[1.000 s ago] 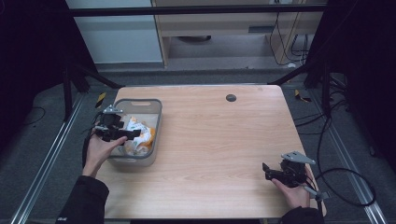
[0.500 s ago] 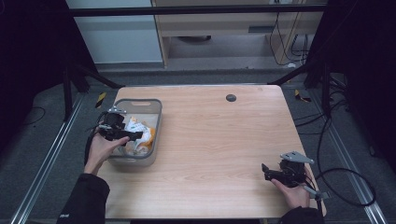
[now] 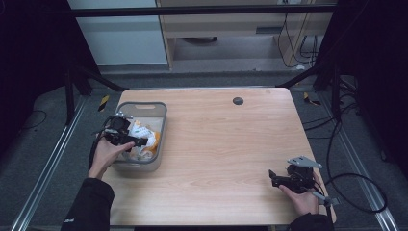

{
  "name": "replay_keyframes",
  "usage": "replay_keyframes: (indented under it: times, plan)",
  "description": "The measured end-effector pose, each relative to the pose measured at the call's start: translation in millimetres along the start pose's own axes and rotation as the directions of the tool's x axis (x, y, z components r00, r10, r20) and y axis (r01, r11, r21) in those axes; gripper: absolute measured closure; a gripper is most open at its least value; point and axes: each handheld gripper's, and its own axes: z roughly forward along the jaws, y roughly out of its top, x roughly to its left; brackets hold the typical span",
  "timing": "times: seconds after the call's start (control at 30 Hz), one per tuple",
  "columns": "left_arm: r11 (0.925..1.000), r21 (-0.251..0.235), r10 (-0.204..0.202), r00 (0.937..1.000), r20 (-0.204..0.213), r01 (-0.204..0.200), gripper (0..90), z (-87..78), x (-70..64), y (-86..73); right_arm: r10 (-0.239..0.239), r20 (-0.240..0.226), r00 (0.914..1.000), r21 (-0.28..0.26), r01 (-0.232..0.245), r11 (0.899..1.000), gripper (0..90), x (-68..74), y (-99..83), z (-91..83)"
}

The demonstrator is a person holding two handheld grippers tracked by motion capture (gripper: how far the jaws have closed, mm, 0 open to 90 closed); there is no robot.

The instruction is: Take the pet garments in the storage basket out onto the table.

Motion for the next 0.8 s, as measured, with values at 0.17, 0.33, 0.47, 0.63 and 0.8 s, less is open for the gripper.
replay_keyframes:
  times: [0.17,0.33,0.47,0.63,0.8]
  plan:
    - [0.9992,0.039,-0.007,0.9998,0.017,0.006,5.7,9.7,2.4,-3.5,-0.002,-0.003,1.0000,0.004,0.002,1.000,6.6,0.2,0.0,0.5]
    - [0.9984,0.054,-0.013,0.9996,0.025,0.012,6.4,14.2,2.9,-4.9,-0.001,-0.005,1.0000,0.009,0.001,1.000,6.3,0.5,-0.1,0.8]
    - [0.9967,0.081,-0.013,0.9993,0.034,0.011,11.3,17.1,2.8,-6.2,0.002,-0.005,1.0000,0.009,-0.002,1.000,6.3,0.5,0.0,0.7]
    - [0.9954,0.095,-0.012,0.9995,0.029,0.009,22.7,17.3,3.1,-7.2,0.002,-0.005,1.0000,0.010,-0.002,1.000,6.2,0.3,0.1,0.7]
    - [0.9944,0.105,-0.017,0.9998,0.007,0.017,42.9,16.7,3.6,-8.2,-0.003,-0.003,1.0000,0.011,0.003,1.000,6.2,0.1,0.0,1.1]
